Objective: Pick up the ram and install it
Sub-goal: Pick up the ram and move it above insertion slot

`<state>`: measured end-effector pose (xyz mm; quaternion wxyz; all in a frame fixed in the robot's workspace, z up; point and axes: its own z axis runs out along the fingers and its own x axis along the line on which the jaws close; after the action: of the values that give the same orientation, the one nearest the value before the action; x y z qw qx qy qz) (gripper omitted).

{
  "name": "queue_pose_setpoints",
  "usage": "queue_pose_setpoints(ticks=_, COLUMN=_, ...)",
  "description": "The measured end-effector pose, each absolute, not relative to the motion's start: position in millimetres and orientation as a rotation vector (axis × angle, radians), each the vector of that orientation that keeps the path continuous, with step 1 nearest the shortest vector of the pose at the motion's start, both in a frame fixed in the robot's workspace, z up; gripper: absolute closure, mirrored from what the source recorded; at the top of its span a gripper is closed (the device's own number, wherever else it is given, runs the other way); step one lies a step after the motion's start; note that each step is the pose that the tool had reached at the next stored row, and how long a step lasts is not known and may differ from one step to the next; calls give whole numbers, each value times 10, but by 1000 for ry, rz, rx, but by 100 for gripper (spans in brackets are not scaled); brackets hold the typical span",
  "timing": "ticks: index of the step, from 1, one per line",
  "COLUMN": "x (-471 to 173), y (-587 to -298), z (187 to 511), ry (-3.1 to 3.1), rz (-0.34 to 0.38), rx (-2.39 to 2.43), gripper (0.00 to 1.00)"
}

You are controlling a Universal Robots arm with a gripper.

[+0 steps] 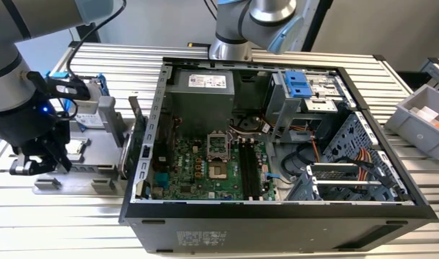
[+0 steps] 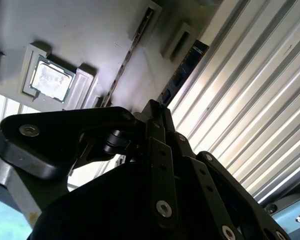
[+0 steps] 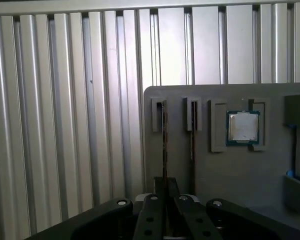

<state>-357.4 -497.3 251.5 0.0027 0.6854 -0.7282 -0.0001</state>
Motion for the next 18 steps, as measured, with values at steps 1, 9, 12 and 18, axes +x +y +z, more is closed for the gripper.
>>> queue_pose_setpoints(ticks=1, x=-3574, y=-4973, z=2528, ry=-2285, rz=0, rx=2148, gripper=100)
queue_pose_setpoints(ticks=9, x=-3574, y=-4973, z=2612, ry=-2289, rz=0, rx=2144, gripper=100)
queue_pose_setpoints(ticks=12, x=-3574, y=-4973, z=2642, ry=-2289, rz=0, rx=2144, gripper=100)
queue_pose_setpoints(ticks=18, x=-3574, y=-4973, z=2715, ry=-2289, rz=0, rx=2144, gripper=100)
